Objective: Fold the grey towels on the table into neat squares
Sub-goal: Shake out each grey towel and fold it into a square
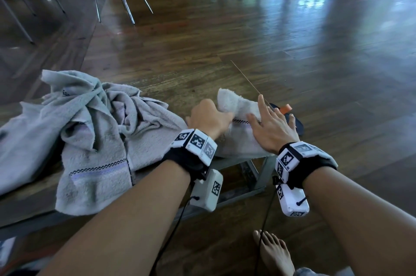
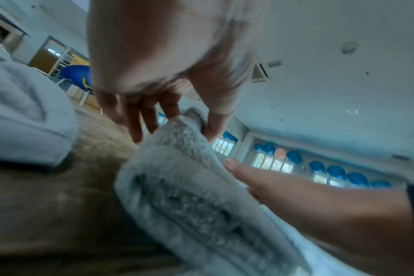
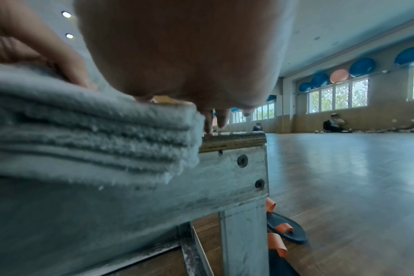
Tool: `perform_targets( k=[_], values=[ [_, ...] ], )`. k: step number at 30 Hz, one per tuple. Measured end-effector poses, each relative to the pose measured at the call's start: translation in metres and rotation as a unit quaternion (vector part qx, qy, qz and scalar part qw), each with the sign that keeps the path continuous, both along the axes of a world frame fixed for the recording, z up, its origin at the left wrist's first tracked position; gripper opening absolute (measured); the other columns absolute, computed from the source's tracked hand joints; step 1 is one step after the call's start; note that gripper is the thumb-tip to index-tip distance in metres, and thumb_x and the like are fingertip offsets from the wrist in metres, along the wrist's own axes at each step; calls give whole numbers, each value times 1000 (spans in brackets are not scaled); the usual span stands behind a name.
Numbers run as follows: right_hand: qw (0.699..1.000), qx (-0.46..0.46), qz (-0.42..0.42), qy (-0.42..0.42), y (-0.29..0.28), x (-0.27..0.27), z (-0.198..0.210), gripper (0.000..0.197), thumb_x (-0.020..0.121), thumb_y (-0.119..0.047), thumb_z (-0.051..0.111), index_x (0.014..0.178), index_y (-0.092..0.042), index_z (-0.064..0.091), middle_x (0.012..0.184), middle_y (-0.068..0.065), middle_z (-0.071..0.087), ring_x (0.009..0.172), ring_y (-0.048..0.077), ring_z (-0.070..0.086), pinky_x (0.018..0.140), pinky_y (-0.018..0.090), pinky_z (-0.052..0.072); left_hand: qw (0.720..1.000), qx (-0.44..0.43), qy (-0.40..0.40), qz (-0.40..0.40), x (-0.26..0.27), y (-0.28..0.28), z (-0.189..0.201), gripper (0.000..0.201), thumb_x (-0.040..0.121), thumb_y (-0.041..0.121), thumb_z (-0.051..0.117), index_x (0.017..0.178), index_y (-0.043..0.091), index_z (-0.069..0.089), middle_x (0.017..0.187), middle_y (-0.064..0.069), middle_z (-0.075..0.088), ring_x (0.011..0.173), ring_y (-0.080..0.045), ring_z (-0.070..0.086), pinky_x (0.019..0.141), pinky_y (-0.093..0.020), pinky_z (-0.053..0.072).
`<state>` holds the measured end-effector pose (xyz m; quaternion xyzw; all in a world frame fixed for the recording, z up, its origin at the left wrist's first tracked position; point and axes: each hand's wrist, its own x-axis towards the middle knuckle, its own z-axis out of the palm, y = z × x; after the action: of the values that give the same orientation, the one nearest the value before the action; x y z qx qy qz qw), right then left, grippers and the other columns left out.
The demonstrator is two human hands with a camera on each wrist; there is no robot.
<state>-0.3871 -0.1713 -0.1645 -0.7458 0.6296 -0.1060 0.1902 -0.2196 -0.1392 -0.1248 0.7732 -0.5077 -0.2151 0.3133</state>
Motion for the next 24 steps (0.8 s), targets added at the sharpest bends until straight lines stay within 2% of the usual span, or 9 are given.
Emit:
perform_targets(
  k=[2,3,6,9,12,15,17,20,24],
  values=[
    [999,-23,-19,-44,2,0,9,68,98,-64,14,158,-38,-6,157,11,42,149,33,27,121,56,12,991,-34,130,-17,-4,1,13,23,73,32,67,61,18,55,54,10,57,53,-11,56,56,-28,43],
    [996,-26,-31,-74,3,2,14,68,98,-66,13,158,-40,-5,153,15,47,146,38,33,118,56,20,983,-40,178,-25,-6,4,20,20,73,29,66,60,19,55,49,12,54,49,-10,52,53,-25,40],
    [976,13,-68,-207,11,7,30,69,96,-72,18,156,-47,-2,155,18,42,145,43,31,111,56,29,960,-54,268,-56,-10,15,38,11,75,22,65,77,11,66,64,1,64,60,-16,60,58,-31,49],
    [947,20,-84,-309,18,14,44,70,94,-76,23,156,-50,4,161,8,34,148,37,26,113,51,27,939,-77,332,-51,-5,27,49,34,74,20,66,101,1,68,94,-19,73,87,-36,71,85,-53,57],
    [911,16,-83,-405,19,24,55,72,97,-66,39,158,-40,10,163,5,31,145,30,37,117,49,32,924,-96,368,-33,13,35,54,27,75,20,67,99,7,68,91,-12,75,84,-31,73,79,-50,59],
    [893,31,-79,-443,23,43,67,72,100,-46,52,159,-32,12,157,10,38,137,33,49,110,54,43,928,-116,355,-5,37,44,56,28,77,28,69,100,13,64,96,-6,74,86,-24,73,78,-44,60],
    [894,10,-58,-443,27,60,73,69,102,-34,54,159,-28,15,159,8,35,139,29,46,112,51,42,939,-137,314,20,55,50,54,19,83,30,72,93,18,60,96,-4,71,88,-21,70,84,-43,56],
    [899,-27,-8,-438,36,91,81,66,103,-24,54,159,-25,18,162,3,32,143,23,40,114,46,40,950,-150,267,55,85,63,53,16,87,27,72,82,23,58,87,2,70,85,-16,68,81,-36,56],
    [903,-44,42,-424,51,136,91,61,103,-23,54,156,-23,24,148,3,48,125,20,55,99,36,50,956,-165,225,93,128,88,59,13,87,28,73,79,21,66,81,6,71,77,-13,68,60,-18,52]
  ],
)
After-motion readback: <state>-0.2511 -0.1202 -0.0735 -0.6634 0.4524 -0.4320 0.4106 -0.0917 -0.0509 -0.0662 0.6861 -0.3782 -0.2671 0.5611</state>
